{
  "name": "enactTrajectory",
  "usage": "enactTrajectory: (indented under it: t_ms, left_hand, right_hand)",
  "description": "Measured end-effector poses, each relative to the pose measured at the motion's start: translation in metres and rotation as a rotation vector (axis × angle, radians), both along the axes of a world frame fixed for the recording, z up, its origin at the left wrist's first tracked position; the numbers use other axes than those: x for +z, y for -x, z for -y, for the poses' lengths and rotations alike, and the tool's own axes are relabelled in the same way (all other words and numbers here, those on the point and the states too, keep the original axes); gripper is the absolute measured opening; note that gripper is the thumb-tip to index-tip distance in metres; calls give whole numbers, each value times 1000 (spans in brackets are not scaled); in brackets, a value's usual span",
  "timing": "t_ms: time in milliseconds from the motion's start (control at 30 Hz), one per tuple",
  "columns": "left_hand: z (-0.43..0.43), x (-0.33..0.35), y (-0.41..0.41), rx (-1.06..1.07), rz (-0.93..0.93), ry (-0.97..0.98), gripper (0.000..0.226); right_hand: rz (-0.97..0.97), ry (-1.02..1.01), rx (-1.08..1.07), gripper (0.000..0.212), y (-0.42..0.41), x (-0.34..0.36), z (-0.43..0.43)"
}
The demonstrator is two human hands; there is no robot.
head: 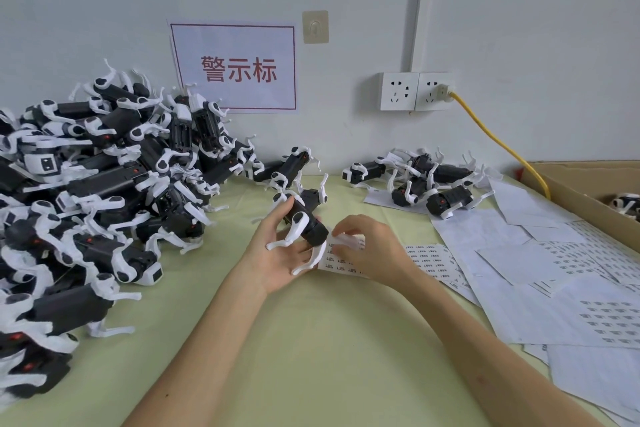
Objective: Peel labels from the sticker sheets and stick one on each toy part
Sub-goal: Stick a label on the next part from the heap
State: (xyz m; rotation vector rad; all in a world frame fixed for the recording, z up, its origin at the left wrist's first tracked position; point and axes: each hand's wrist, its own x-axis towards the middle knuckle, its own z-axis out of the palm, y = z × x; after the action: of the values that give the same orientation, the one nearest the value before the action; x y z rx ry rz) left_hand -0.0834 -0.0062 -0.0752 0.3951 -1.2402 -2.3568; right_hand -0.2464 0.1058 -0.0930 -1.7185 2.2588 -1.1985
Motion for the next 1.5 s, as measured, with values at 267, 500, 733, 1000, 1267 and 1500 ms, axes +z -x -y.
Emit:
enactTrajectory:
  t_ms: [267, 500, 733, 1000, 1267, 1500]
  left_hand:
    - [-1, 4, 3, 120, 40, -26, 24]
    - [0, 1, 4, 118, 36, -48, 28]
    - [-9, 5, 5, 83, 49, -78, 47]
    - [-19, 7, 12, 85, -31, -303, 44]
    - [-12, 3, 12, 141, 39, -223, 46]
    - [-11, 1, 12, 155, 27, -235, 44]
  right_hand:
    - [17, 138, -18, 14, -7, 2, -1]
    - [131, 176, -23, 8, -7, 5, -4]
    - [185, 220, -6, 9, -6, 4, -4]
    - [272, 232, 5, 9, -7, 6, -5]
    - [269, 139, 60, 13, -10, 7, -7]
    - [263, 158, 24, 8, -6, 6, -6]
